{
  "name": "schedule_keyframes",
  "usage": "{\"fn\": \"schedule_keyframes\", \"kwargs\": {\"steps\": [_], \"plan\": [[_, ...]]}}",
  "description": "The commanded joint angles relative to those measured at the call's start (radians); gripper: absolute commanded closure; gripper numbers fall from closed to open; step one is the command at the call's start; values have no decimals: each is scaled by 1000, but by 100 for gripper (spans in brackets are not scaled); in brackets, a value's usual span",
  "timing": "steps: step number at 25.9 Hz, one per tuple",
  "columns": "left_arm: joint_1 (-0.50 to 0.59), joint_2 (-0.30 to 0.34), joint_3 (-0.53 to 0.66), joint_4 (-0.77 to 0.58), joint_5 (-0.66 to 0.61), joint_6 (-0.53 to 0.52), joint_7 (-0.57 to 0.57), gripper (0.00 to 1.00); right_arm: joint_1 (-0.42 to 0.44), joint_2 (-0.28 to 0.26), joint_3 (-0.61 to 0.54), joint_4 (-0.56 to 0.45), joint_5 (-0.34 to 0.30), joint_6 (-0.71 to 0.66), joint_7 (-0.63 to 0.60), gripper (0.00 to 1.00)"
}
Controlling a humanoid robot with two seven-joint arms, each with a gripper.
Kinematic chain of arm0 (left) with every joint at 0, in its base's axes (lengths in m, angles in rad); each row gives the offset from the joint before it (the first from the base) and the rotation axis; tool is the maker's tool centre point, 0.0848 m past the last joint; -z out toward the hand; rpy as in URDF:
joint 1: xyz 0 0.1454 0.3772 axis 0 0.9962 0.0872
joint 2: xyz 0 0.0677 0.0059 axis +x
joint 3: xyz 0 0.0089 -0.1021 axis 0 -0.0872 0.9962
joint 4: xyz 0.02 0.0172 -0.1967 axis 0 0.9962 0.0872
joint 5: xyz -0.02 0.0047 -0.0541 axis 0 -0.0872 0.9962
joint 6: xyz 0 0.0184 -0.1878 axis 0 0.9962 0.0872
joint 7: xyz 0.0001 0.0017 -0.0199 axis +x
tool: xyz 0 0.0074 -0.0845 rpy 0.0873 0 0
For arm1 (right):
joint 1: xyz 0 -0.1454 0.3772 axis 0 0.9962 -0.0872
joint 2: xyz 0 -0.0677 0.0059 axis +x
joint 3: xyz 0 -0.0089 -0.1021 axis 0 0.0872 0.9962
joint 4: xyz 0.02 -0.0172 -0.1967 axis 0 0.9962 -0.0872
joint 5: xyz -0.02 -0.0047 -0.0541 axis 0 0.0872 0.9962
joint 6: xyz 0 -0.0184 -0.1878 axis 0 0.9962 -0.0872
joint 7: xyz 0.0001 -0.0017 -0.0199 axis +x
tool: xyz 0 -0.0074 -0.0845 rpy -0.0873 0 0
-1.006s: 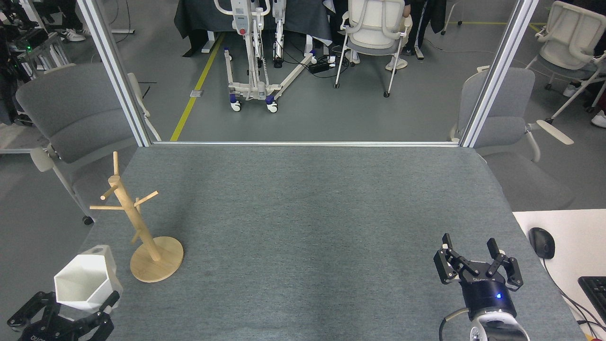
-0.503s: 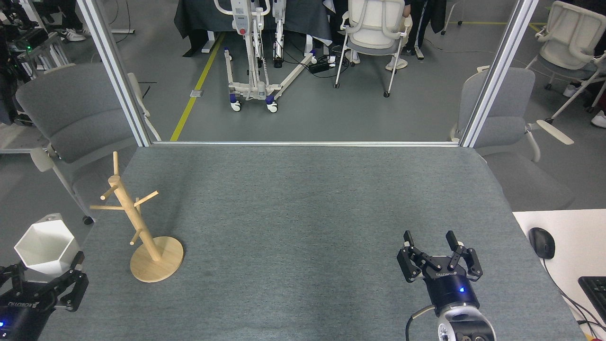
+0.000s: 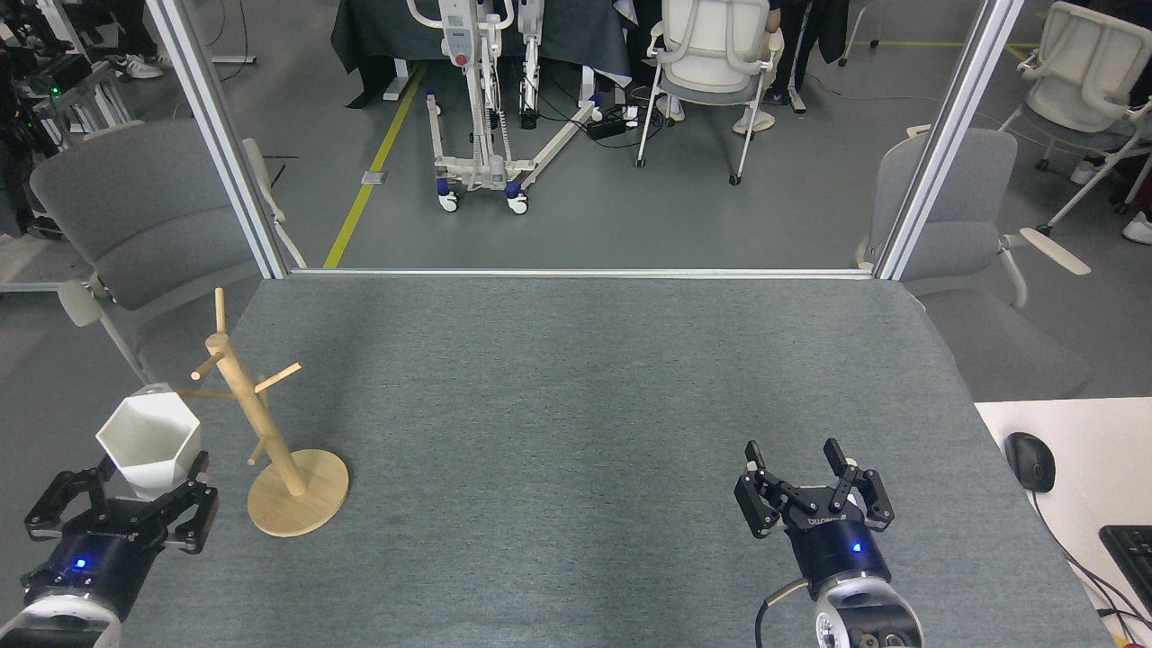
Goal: Hang cup on storage rack
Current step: 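Carry the white cup with the left gripper toward the wooden rack, then hook the white cup onto a wooden rack peg with the left gripper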
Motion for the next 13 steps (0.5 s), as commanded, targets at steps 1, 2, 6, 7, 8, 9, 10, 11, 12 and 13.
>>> {"fn": "schedule_keyframes", "kwargs": {"steps": [1,2,6,7,8,9,10,11,12,13], "plan": [[-22,0,-7,24,-3,3,-3,100,0,2,-3,7,-4,7,2,1],[-28,-2,-7,34,-3,3,-5,100,0,2,-5,10,-4,7,2,1],[-45,-5,-10,43,-6,3,-5,100,0,5,-13,22,-5,14,2,1],[-45,-5,-15,41,-9,3,-3,100,0,6,-14,22,-5,16,2,1],[-45,-3,-21,41,-22,3,-3,100,0,6,-16,22,-5,16,2,1],[-45,-5,-27,41,-40,3,-3,100,0,6,-16,22,-7,14,2,1],[-45,-5,-30,43,-60,3,-5,100,0,6,-16,22,-7,16,2,1],[-45,-10,-32,43,-72,3,-5,100,-2,6,-16,22,-7,16,2,1],[-46,-14,-32,41,-74,2,-5,100,-3,6,-16,22,-7,16,2,1],[-45,-17,-32,41,-75,2,-5,100,-3,6,-16,24,-7,16,2,1]]}}
